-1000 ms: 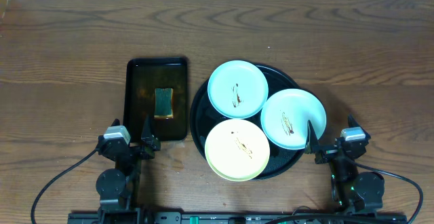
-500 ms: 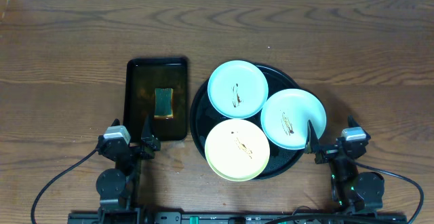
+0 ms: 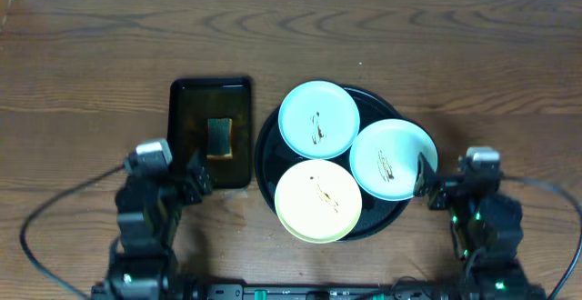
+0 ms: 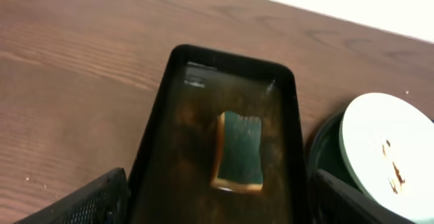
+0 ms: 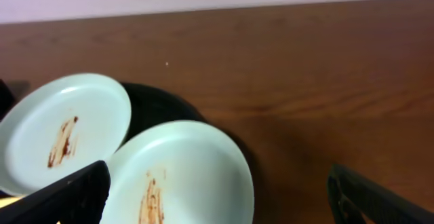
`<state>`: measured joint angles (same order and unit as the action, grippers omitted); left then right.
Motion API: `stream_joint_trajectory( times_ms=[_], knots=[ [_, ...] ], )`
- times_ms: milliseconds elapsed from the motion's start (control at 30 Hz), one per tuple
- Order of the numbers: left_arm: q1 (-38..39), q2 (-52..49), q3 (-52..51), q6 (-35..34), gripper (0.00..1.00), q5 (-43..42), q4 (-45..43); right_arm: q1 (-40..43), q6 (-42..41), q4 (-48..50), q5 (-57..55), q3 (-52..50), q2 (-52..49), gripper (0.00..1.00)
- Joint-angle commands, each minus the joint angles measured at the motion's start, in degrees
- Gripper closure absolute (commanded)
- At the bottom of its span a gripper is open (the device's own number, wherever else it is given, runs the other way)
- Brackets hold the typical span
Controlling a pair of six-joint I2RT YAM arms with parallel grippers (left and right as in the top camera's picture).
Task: Clean dirty plates on tray and stack at the side
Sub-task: 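Reach the left gripper to the sponge on the black rectangular tray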
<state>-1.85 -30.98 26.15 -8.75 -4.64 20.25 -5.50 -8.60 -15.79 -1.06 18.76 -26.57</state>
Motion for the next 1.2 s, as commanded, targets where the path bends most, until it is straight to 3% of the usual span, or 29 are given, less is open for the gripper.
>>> stream_joint_trajectory(
  times_ms=[0, 200, 400, 567, 733, 1000, 1167],
  knots=[
    [-0.2, -9.6, 9.9, 0.3, 0.15, -1.6, 3.9, -0.5, -2.1, -3.5, 0.4, 8.2, -9.8, 0.01],
    [-0.2, -22.7, 23.5, 0.3, 0.15, -4.4, 16.9, -0.4, -1.5, -13.6, 4.6, 22.1, -26.4, 0.01],
    [-0.2, -26.7, 26.4, 0.3, 0.15, -4.4, 24.5, -0.4, -0.3, -18.5, 4.8, 29.1, -34.2, 0.01],
    [-0.2, -26.9, 26.4, 0.3, 0.15, -5.9, 21.2, -0.4, 0.4, -18.2, 4.3, 29.1, -34.4, 0.01],
    [-0.2, -29.7, 27.6, 0.3, 0.18, -6.3, 10.9, -0.4, 0.5, -17.9, 4.3, 29.1, -34.4, 0.01],
    [5.6, -46.8, 35.0, 3.1, 0.21, 3.7, 10.0, -0.4, 0.5, -18.1, 4.3, 29.1, -34.4, 0.01],
    [7.8, -57.7, 35.0, 1.4, 0.21, 4.0, 10.2, -0.4, 0.5, -18.2, 4.3, 29.1, -34.4, 0.01]
  ],
)
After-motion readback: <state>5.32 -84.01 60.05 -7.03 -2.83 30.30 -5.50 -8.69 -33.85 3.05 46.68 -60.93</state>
